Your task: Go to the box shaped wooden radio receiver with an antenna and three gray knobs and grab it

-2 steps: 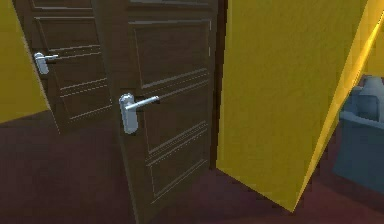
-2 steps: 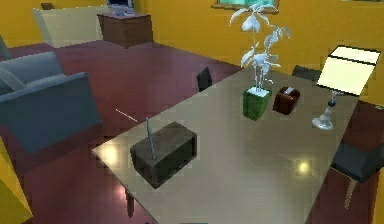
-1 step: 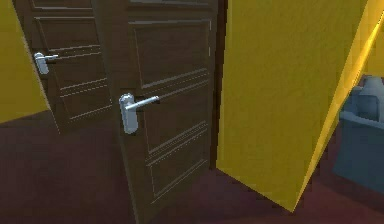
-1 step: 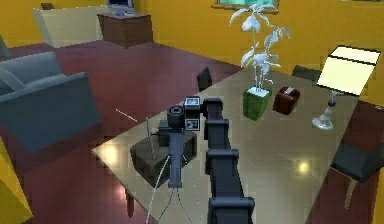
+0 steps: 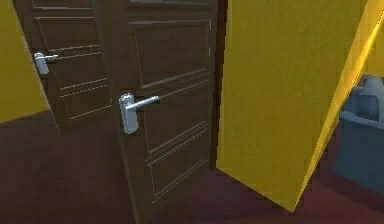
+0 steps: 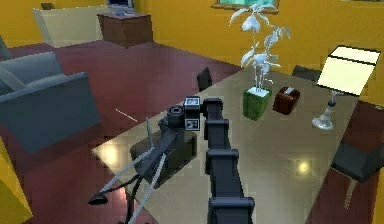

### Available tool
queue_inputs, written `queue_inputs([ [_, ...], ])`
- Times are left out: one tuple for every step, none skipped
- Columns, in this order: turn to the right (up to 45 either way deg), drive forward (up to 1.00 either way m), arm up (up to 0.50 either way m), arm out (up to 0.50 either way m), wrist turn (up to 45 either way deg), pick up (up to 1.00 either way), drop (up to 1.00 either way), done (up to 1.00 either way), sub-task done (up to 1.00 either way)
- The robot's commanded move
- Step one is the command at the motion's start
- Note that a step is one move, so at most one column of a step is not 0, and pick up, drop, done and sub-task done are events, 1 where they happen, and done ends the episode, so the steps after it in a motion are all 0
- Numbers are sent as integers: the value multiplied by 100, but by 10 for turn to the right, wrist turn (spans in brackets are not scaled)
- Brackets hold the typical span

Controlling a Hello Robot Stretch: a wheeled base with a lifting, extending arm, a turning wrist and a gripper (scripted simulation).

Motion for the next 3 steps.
queue_inputs([
  [0,0,0,0,450,0,0,0,0],
  [0,0,0,0,450,0,0,0,0],
  [0,0,0,0,60,0,0,0,0],
])
